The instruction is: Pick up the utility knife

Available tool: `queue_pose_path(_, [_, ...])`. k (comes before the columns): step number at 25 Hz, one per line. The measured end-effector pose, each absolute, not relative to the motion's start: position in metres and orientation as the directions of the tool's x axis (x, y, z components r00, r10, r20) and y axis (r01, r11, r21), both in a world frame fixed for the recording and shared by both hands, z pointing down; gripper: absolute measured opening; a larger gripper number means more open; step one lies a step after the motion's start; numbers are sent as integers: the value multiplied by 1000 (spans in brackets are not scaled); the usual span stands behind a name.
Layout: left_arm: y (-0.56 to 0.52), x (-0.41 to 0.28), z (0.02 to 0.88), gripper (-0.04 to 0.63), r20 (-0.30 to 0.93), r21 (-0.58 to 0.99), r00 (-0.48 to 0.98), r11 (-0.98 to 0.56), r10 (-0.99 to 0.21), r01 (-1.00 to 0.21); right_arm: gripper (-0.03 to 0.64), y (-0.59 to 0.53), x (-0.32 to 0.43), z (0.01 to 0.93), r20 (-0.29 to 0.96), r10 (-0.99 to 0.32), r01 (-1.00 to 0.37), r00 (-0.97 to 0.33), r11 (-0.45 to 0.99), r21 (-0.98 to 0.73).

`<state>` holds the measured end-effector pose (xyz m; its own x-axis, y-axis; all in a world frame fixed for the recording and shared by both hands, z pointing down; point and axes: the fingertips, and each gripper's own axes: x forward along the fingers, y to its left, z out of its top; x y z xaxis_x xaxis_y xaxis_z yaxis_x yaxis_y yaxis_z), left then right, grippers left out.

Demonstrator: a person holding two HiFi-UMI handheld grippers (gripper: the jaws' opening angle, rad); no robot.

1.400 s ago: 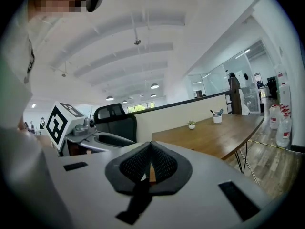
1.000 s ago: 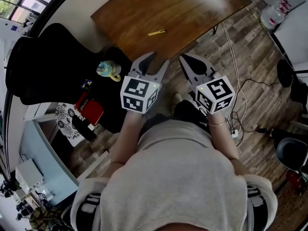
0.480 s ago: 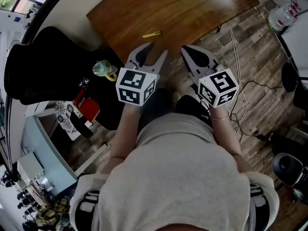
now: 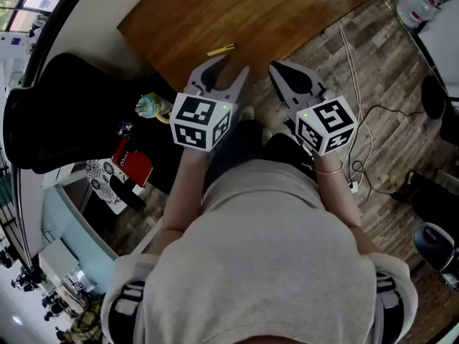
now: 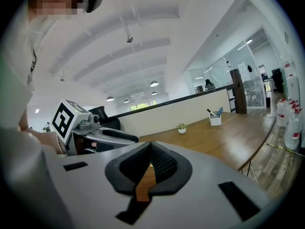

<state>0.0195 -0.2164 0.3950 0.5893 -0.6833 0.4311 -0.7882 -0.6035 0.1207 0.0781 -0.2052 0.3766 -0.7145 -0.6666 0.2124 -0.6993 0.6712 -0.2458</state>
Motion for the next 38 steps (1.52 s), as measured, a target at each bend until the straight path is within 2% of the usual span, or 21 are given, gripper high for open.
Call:
queue_pose_path(13, [-281, -27, 401, 166, 443, 118, 638, -665, -629, -737, 9, -262, 39, 382, 244, -705, -746, -666, 621, -240])
queue_pose_path(24, [-298, -42, 435, 164, 545, 18, 655, -774, -523, -632, 9, -286, 21, 405, 287, -727, -781, -624, 572, -251])
queue_pose_path(38, [-304, -37, 487, 150, 669, -26, 633, -863, -390, -505, 9, -293, 20, 431, 336, -728, -801, -597, 515, -305])
